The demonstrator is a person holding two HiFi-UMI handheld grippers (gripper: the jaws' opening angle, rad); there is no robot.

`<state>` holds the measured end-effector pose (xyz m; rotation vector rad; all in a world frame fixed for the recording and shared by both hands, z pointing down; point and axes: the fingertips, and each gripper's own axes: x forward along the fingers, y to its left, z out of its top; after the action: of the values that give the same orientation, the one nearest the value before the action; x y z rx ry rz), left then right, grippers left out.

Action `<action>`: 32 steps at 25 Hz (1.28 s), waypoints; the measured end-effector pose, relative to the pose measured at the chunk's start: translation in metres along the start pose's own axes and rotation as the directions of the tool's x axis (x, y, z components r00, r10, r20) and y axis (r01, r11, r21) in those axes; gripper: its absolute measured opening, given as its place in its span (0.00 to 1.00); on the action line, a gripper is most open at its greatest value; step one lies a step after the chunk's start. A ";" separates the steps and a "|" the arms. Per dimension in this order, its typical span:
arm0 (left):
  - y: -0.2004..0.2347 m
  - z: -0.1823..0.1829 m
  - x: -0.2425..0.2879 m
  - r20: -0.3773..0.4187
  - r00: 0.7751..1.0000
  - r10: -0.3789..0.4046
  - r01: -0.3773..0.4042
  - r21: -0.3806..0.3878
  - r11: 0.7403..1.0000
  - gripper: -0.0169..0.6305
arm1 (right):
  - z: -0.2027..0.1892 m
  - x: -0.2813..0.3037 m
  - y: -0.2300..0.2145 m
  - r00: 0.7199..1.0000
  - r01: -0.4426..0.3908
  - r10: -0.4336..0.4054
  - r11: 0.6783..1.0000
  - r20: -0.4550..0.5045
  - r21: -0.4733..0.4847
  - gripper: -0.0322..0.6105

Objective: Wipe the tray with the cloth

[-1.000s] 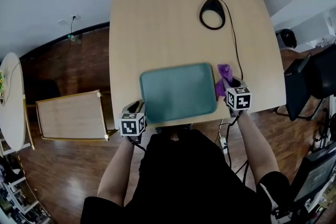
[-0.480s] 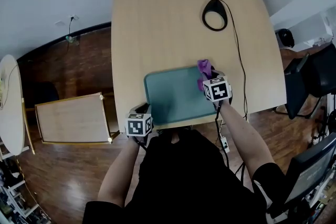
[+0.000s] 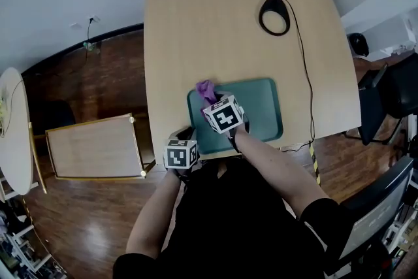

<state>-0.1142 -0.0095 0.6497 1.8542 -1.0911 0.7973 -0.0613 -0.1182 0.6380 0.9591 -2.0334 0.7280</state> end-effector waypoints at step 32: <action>0.022 0.002 0.002 0.007 0.997 0.081 -0.080 -0.017 0.997 0.14 | -0.102 -0.092 -0.179 0.962 0.273 -0.271 0.952 -0.038 0.135 0.18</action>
<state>-0.1332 -0.0188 0.6575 1.8102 -1.1802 0.8254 0.1640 -0.1072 0.6490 1.2783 -1.8034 0.7308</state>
